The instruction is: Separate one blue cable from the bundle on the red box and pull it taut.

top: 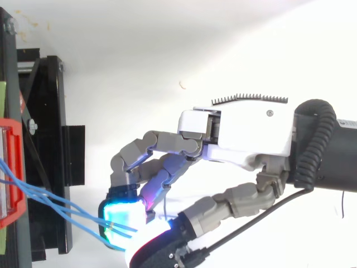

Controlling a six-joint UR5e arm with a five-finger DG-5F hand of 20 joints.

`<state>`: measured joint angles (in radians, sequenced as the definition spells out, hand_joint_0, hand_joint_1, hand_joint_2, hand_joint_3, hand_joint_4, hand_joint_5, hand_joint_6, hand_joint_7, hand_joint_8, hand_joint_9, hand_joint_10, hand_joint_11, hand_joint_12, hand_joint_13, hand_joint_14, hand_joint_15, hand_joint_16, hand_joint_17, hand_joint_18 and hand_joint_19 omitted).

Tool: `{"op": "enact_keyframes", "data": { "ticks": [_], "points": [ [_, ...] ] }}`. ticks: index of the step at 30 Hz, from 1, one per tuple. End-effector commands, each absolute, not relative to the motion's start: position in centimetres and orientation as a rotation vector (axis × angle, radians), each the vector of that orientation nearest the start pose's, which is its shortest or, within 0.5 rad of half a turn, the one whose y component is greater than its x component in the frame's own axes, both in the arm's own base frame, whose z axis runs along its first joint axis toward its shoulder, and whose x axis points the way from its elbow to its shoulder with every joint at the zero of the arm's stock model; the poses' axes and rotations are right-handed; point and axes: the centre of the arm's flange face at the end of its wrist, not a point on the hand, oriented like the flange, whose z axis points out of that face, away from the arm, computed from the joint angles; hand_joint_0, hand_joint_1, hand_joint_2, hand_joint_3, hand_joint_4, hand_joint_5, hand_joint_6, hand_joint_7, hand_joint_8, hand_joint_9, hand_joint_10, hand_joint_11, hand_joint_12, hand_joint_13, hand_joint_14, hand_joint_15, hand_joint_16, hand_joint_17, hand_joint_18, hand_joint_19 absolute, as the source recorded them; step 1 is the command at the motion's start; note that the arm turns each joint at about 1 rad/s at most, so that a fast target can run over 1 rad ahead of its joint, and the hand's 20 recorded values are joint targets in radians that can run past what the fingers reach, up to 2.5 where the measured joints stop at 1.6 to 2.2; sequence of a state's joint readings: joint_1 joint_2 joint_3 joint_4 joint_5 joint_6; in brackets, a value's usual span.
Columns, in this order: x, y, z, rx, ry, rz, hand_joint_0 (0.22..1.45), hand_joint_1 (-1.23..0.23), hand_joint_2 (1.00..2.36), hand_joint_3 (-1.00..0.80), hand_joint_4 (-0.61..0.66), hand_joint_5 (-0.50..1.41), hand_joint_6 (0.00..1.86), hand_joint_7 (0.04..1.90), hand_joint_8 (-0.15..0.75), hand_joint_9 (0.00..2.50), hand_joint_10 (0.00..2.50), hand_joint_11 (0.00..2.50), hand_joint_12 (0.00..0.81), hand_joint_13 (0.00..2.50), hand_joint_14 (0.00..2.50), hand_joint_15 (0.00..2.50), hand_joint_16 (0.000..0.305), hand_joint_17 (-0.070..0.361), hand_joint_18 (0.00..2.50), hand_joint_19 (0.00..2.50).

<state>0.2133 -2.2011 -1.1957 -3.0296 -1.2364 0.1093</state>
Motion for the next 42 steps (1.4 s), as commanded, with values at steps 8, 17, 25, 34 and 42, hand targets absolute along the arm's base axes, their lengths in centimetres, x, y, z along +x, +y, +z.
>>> {"op": "enact_keyframes", "data": {
  "ticks": [8,17,25,34,42],
  "points": [
    [72.81,-1.22,29.49,1.415,1.173,1.099,0.51,-0.49,1.0,-0.5,0.17,-0.11,0.81,1.17,0.388,1.11,0.01,0.67,0.42,0.63,0.01,0.25,0.061,0.137,0.76,0.54],
    [72.77,-1.34,29.59,1.416,1.171,1.099,0.59,-0.46,1.0,-0.46,0.16,-0.11,0.81,1.2,0.373,1.12,0.02,0.69,0.398,0.63,0.01,0.26,0.056,0.126,0.74,0.57],
    [72.81,-1.44,29.49,1.417,1.17,1.098,0.57,-0.68,1.0,-0.47,0.15,-0.12,0.8,1.19,0.369,1.09,0.02,0.7,0.4,0.62,0.01,0.26,0.056,0.127,0.72,0.55],
    [72.78,-1.45,29.42,1.417,1.172,1.096,0.61,-0.81,1.02,-0.2,0.06,-0.13,0.84,1.2,0.36,1.05,0.02,0.7,0.398,0.61,0.01,0.24,0.056,0.127,0.72,0.52],
    [72.79,-1.45,29.48,1.417,1.172,1.096,0.7,-0.97,1.02,-0.24,-0.09,-0.17,0.88,1.16,0.321,0.91,0.02,0.69,0.388,0.53,0.01,0.22,0.054,0.121,0.65,0.46]
  ]
}}
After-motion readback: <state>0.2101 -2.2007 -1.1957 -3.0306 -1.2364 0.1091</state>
